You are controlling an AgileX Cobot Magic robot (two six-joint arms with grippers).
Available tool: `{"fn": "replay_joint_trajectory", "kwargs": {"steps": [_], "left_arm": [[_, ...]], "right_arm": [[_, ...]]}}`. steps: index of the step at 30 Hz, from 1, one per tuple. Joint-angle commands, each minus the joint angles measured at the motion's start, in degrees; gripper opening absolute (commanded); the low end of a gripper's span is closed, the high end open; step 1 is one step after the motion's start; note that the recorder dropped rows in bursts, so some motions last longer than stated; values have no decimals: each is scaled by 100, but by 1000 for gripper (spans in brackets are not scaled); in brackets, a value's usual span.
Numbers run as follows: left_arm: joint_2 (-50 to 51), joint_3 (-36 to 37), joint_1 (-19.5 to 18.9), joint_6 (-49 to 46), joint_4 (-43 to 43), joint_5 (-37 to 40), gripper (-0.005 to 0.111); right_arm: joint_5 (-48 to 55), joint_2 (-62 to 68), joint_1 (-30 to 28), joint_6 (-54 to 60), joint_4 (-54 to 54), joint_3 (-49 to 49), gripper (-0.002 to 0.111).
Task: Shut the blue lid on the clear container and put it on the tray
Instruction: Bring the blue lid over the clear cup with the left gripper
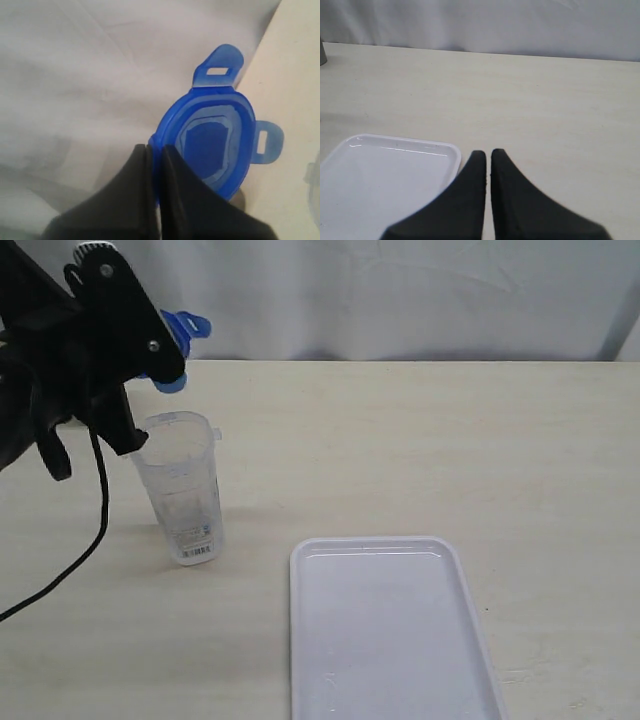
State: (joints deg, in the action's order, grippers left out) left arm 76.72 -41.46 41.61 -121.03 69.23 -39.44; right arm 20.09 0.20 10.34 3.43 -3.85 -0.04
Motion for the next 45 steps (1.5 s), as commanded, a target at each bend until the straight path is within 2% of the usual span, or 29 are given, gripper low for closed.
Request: {"fn": "replay_joint_trajectory", "kwargs": {"steps": [1,5,9,16,31,38,45], "left_arm": [[-55,10,106,-174,-128,-935,0],[-55,74,106,-174,182,-569,0],[-32,370,106,-174,-108,-635,0],[-32,412,645,-174,-188,-631,0],[592,412,632,-174,-401,-1277,0],[592,412,643,-174,-231,-886,0],[592,412,643,-174,-179,-873,0]], "right_arm": [[-40,-20,-16,1,22,4,4],[-40,-20,-16,1,22,4,4],[-40,-20,-16,1,22,4,4],[-40,-20,-16,1,22,4,4],[-40,-20,-16,1,22,4,4],[-40,-20,-16,1,22,4,4],[-40,-20,-16,1,22,4,4]]}}
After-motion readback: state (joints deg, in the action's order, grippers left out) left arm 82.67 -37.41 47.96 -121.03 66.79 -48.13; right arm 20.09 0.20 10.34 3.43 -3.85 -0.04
